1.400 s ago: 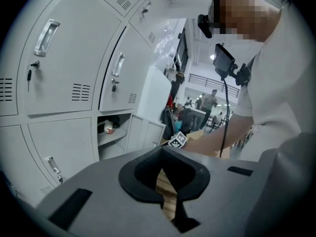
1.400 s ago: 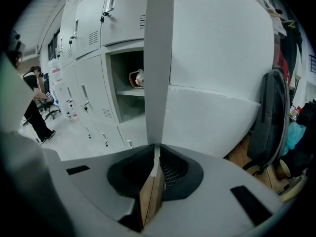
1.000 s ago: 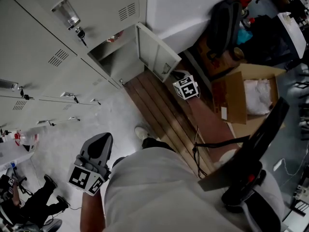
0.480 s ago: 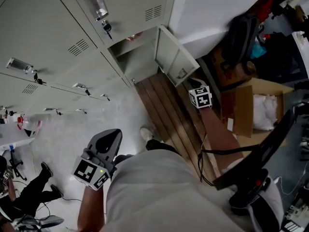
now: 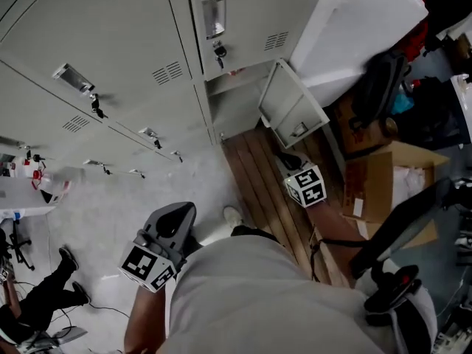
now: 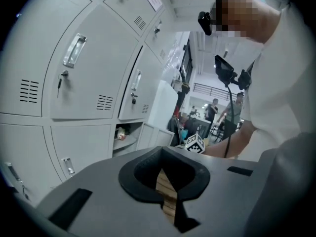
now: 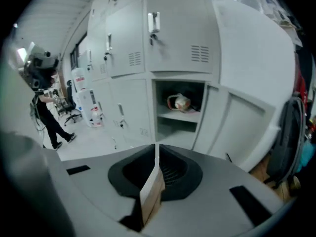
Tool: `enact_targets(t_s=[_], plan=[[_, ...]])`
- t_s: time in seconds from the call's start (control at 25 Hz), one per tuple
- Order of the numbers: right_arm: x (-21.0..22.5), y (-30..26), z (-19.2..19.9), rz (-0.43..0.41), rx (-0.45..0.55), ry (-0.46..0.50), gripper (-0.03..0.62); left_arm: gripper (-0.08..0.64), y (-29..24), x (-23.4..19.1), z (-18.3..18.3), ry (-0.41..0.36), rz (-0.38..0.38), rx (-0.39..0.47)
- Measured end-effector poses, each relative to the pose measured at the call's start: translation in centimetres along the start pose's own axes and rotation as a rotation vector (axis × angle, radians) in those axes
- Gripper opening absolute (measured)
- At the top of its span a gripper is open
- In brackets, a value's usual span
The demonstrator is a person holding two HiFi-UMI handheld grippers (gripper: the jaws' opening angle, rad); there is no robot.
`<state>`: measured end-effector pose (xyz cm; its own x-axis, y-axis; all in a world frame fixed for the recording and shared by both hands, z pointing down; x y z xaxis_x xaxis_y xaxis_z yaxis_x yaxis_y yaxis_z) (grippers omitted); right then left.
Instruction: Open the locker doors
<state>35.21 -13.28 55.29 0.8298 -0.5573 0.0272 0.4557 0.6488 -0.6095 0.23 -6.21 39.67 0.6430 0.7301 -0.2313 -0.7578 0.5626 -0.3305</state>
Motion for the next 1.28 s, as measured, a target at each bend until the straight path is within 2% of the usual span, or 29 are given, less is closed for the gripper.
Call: enact_targets(t_s=[0.12,0.4,0.6,0.8,0.92,1.04,1.28], plan=[[-5.2,0.1,-5.6,-0.074,0.078,0.077,0.032,0.011,2.2,-1.3,-0.4,-0.015,0.021,0.025],[-15.7,0.6,-19.0,-0.102,0.314,0.134,0.034,0.011,9.0,-6.5,-2.2,-0.042,0.067,0.086],[-21.6,-1.5,-25.8,-0.121,0.406,0.169,0.035,0.011,13.8,-10.7,-2.8,-0.049,0.055,0.138],[-25.7,-4.2,-31.2,-0.134,0.448,0.209,0.035,0.011,17.1,-14.1,-2.6,-0.058,0.059,0.166],[-27.3,-5.6,-34.4,-0.111,0.48,0.232,0.051,0.011,19.0,-15.9,-2.7,-0.068,0.079,0.174],[-28.2,-6.8,-37.3,-0.06,0.519,0.229,0.107,0.011,20.8,-17.6,-2.5,-0.078,0.102,0.168],[-28.8,-9.3,-41.8,0.049,0.572,0.202,0.107,0.011,23.8,-20.7,-1.6,-0.078,0.125,0.154]])
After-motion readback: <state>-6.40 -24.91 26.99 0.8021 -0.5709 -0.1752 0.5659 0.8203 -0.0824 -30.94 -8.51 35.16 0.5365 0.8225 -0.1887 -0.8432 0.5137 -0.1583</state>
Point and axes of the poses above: the fingertips, and each gripper's own axes: y backward along the fingers, x to its right, z out of its underside, the point moved 9 cm from there along y, backward along the fingers, and after that the axes turned 5 degrees about -z, right-handed, at the moved point
